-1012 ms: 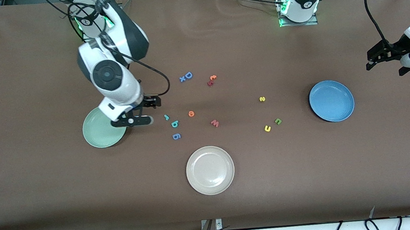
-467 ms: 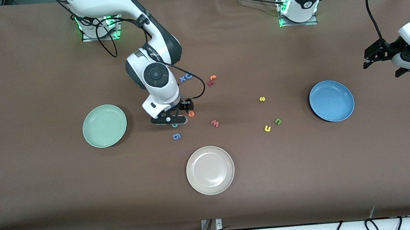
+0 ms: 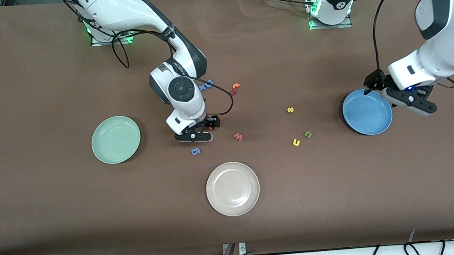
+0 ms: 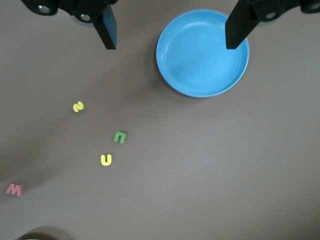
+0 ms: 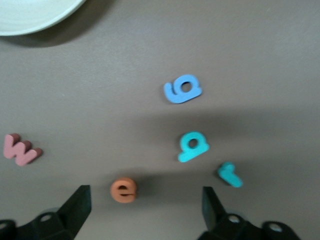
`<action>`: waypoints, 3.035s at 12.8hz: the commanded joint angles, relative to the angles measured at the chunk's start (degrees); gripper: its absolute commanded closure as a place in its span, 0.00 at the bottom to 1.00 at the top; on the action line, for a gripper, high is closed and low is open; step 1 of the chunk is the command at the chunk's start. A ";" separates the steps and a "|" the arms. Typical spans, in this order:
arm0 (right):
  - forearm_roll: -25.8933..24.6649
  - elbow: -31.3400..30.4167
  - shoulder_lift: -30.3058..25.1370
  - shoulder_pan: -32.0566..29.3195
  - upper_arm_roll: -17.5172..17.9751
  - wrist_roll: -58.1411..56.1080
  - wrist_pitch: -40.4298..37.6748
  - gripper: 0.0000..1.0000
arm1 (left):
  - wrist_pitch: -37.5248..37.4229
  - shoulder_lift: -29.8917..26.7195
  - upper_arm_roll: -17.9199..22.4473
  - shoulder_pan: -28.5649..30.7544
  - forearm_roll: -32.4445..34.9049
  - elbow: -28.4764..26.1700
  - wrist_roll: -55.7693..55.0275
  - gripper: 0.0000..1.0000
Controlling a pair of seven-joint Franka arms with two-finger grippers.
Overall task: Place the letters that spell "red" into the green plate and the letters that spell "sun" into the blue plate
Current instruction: 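Grasp the orange e with the right gripper while the left gripper reaches letters, then release the e onto the green plate while the left gripper grasps the u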
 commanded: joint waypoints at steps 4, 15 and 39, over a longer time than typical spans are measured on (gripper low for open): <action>0.64 1.59 3.91 2.72 -0.34 6.23 2.67 0.41 | 10.53 5.45 0.13 -6.18 0.13 -3.61 2.21 0.06; -0.07 0.89 5.15 3.60 -0.34 5.36 6.19 0.86 | 21.00 18.55 0.13 -12.43 3.31 -3.78 7.76 0.11; -0.07 -15.90 -6.80 -0.09 -24.25 -33.67 -12.79 0.27 | 31.72 25.59 5.41 -19.02 4.01 -4.75 -7.18 0.37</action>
